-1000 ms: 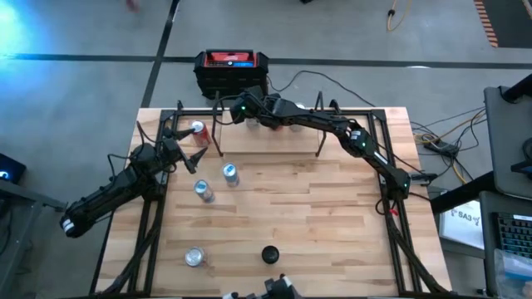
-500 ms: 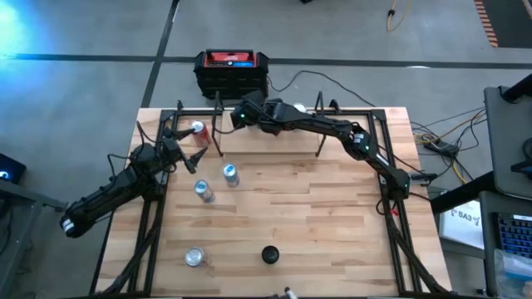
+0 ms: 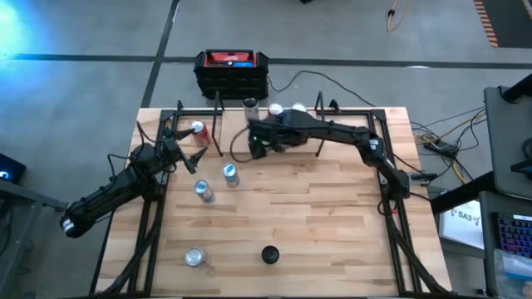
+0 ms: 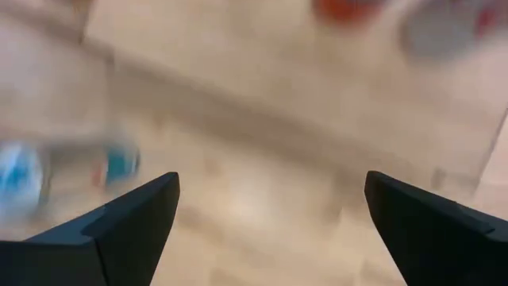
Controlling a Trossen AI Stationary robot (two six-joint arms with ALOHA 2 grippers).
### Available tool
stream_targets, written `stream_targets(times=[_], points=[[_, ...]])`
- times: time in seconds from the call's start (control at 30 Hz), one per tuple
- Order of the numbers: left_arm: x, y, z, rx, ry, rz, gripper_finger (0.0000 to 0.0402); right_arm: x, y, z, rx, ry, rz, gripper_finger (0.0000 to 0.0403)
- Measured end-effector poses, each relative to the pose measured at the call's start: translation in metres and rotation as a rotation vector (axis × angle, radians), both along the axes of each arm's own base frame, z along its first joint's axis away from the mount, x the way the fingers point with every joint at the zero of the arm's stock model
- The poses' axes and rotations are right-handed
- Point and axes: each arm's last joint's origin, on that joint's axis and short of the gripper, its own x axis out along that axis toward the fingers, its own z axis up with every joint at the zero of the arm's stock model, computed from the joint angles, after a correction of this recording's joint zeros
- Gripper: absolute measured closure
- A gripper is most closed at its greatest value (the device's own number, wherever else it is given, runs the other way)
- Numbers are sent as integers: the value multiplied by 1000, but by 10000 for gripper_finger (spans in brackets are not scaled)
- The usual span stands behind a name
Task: Place canned beverage on shelf
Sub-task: Put the top blue soda can on the shelf
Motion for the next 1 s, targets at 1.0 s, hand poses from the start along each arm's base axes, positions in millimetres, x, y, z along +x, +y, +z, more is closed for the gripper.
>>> stream_targets(times=[1.0], points=[[0,0,0,1,0,0,3,-72,287,2,110,6,179,16]])
